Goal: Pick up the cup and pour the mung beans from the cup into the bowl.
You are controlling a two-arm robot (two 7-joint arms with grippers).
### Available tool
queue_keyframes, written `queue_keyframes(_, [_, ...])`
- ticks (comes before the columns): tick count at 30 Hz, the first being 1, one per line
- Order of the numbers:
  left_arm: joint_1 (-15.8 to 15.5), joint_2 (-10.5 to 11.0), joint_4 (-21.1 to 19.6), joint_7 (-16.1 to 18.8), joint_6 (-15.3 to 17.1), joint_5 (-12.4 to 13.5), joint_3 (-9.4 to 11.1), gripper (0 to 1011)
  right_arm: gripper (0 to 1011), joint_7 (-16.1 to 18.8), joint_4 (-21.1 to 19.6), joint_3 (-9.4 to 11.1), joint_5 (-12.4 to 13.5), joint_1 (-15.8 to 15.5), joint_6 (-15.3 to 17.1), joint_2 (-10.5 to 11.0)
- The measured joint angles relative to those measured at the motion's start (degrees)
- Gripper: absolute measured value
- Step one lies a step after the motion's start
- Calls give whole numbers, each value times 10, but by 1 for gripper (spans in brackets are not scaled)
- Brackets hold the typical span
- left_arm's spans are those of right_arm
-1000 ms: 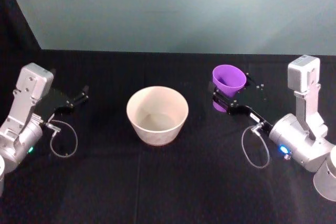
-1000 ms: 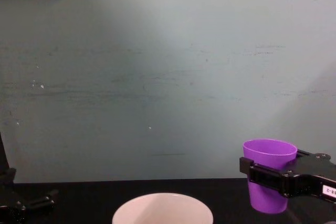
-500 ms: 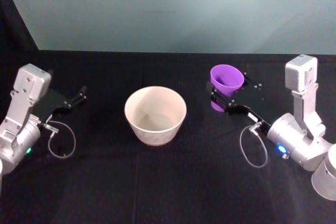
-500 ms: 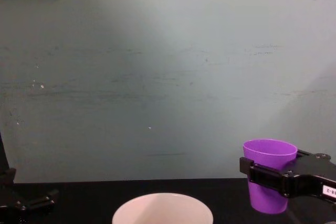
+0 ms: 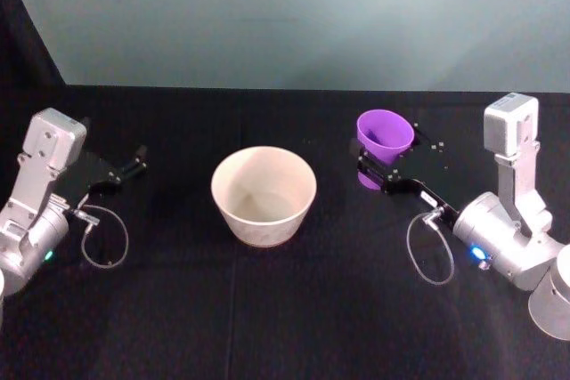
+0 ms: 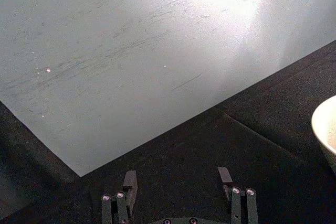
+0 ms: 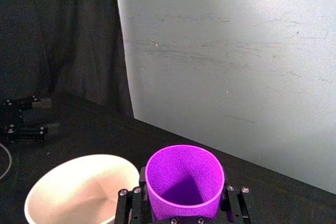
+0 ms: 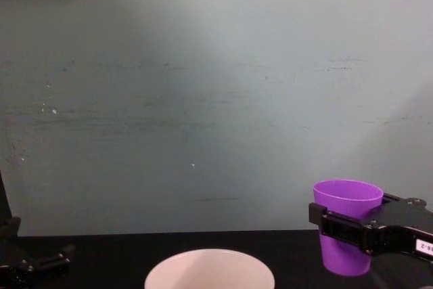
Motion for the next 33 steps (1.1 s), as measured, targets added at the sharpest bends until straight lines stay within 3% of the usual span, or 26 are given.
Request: queue_keyframes(33, [0,0,0,0,0,0,0,1000,729,0,0,0,0,0,0,0])
